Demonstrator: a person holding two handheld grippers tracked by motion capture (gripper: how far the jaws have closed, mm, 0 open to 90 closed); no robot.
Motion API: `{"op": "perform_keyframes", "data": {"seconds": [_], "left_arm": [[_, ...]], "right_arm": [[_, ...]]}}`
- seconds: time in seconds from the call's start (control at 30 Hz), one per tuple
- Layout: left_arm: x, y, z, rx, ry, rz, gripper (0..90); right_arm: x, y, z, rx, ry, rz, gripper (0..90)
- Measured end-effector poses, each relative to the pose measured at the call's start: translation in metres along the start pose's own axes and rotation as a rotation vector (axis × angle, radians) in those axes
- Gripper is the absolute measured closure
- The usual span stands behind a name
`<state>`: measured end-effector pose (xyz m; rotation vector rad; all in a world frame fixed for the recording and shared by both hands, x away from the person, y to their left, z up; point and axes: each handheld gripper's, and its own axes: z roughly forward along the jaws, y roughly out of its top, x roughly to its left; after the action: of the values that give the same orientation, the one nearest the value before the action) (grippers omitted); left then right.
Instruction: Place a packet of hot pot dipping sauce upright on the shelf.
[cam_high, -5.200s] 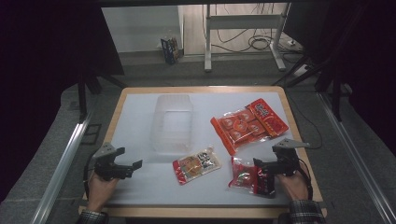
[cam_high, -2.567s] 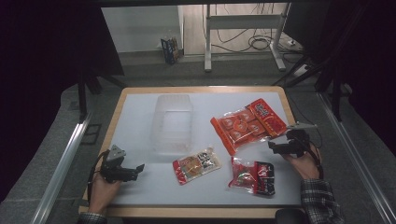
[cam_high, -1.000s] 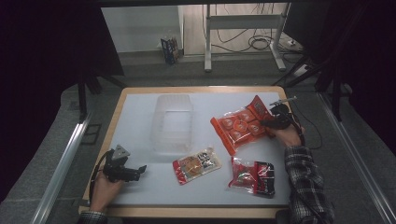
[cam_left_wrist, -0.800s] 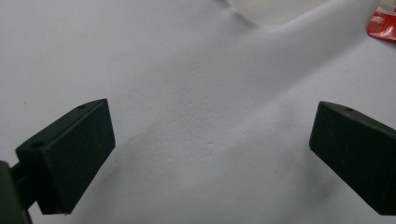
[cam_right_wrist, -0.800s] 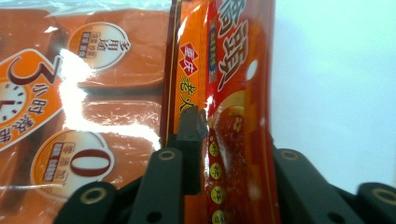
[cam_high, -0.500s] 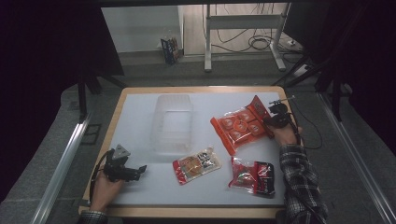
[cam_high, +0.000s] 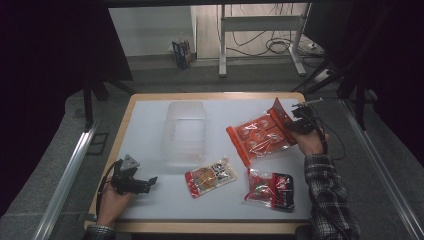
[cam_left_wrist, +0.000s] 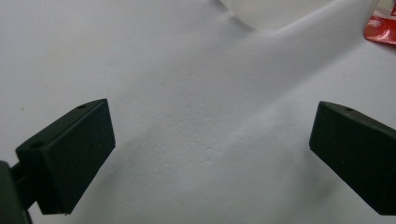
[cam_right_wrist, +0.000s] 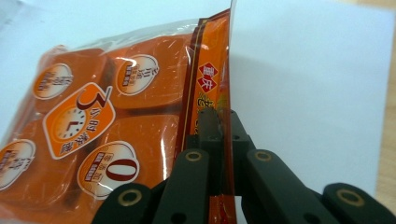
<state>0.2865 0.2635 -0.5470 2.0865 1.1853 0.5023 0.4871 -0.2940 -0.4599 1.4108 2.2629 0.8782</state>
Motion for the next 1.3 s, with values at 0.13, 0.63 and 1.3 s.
{"op": "perform_keyframes", "data": {"seconds": [0.13,0.63,1.3], "left_arm": [[0.000,0.000,-0.002,-0.028,-0.025,-0.006,0.3],[0.000,0.001,-0.004,-0.061,-0.058,-0.005,0.0],[0.000,0.002,-0.003,-0.075,-0.101,-0.007,0.0]], "right_arm": [[0.010,0.009,-0.019,-0.049,-0.005,-0.051,88.7],[0.051,0.040,-0.067,-0.166,0.076,-0.115,88.7],[0.138,0.092,-0.096,-0.174,0.147,-0.297,88.8]]}}
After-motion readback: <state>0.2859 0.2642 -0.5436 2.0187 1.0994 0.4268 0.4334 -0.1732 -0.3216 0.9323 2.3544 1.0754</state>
